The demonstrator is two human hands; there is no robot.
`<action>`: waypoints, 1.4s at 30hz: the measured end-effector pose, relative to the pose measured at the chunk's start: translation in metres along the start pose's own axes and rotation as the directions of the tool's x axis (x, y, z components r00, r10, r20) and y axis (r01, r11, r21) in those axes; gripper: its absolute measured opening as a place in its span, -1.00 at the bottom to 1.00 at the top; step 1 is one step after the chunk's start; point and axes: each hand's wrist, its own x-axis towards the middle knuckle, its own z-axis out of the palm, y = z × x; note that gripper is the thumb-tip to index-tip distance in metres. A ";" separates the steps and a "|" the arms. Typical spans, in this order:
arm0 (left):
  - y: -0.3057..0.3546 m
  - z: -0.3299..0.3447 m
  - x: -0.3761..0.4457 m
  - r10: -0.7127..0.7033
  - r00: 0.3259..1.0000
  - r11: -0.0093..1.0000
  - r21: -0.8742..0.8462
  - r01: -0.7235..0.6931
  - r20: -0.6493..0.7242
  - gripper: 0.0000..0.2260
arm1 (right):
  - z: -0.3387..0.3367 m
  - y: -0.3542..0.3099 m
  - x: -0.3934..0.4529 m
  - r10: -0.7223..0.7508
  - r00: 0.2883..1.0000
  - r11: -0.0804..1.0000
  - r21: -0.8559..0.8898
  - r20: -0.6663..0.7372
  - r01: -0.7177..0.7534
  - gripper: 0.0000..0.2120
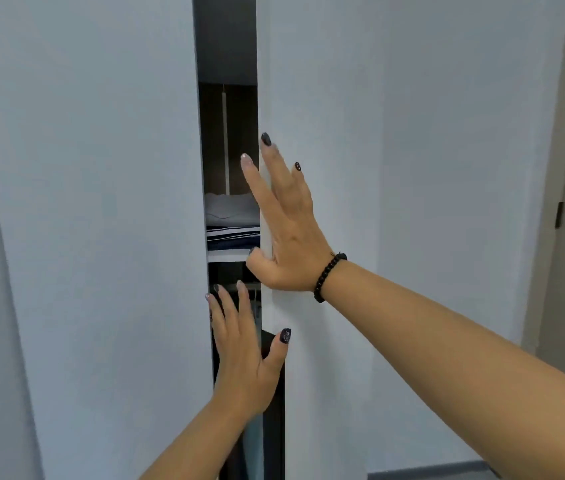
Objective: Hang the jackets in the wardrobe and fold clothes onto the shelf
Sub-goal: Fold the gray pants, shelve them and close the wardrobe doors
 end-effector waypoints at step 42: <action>-0.244 0.014 0.176 0.404 0.886 0.682 0.721 -0.128 -0.226 -0.28 | 0.258 0.110 0.042 0.090 0.993 0.831 -0.544 -0.077 -0.117 -0.40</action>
